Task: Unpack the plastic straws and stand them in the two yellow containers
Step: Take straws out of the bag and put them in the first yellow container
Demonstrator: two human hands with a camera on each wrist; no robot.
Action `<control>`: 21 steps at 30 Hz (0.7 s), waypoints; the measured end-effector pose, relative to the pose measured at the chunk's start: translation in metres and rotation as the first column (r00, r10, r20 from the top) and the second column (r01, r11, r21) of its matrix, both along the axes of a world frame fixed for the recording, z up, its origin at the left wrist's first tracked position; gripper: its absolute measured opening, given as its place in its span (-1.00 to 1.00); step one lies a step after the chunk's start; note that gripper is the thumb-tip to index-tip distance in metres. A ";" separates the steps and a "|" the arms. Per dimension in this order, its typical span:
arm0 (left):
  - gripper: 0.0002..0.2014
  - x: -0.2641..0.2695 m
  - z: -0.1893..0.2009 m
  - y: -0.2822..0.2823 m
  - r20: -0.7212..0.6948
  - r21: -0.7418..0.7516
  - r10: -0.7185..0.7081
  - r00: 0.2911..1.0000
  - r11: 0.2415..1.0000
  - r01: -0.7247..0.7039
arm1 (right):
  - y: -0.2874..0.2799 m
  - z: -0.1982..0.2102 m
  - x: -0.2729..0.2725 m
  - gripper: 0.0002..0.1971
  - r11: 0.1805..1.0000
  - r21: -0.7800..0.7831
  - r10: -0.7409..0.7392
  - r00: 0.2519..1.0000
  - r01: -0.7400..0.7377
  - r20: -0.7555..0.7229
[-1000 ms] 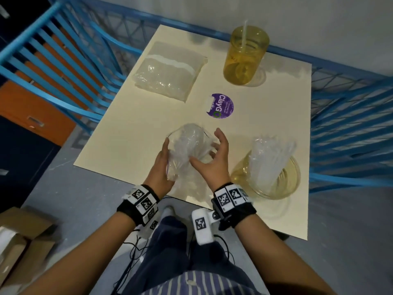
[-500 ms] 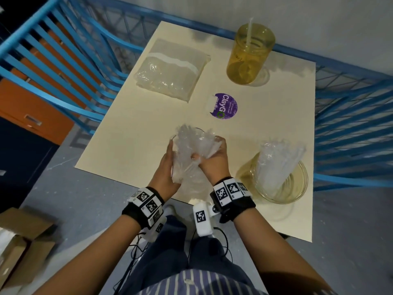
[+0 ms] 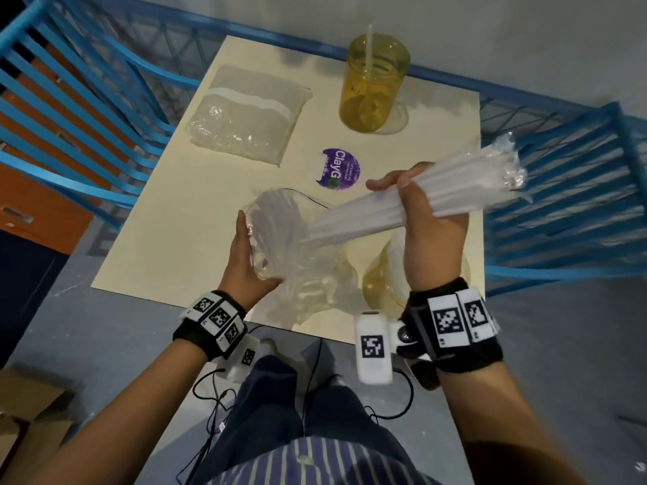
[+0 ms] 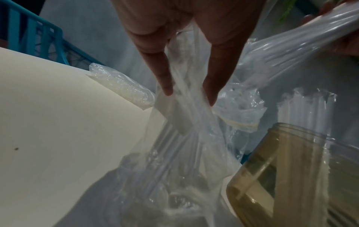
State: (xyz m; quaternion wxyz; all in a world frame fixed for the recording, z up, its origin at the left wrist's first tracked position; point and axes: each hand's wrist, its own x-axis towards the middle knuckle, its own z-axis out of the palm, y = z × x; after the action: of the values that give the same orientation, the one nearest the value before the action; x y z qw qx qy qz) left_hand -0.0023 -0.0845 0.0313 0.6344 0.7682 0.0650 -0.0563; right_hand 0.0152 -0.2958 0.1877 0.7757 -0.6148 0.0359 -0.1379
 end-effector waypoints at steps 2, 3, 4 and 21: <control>0.33 0.000 -0.007 0.001 -0.011 0.008 0.007 1.000 1.000 -0.007 | -0.018 0.006 -0.003 -0.87 0.999 0.029 -0.026 0.999 0.025 0.039; 0.32 0.000 -0.008 0.002 -0.013 0.004 0.018 1.000 1.000 -0.018 | -0.027 0.007 -0.005 -0.86 0.999 0.027 -0.047 0.998 0.046 0.035; 0.28 0.000 -0.010 0.002 -0.012 -0.006 0.033 0.999 0.999 -0.033 | -0.035 0.006 -0.007 -0.81 0.997 0.015 -0.072 0.997 0.072 0.021; 0.18 -0.007 -0.010 -0.009 0.030 -0.024 0.084 0.996 0.996 -0.083 | -0.078 -0.048 -0.038 -0.29 0.779 -0.623 -0.181 0.926 -0.072 -0.333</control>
State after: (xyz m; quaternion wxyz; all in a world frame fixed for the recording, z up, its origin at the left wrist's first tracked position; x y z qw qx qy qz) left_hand -0.0094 -0.0935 0.0214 0.6459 0.7583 0.0865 -0.0186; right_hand -0.0229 -0.3739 0.1395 0.5018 -0.8501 0.1534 -0.0448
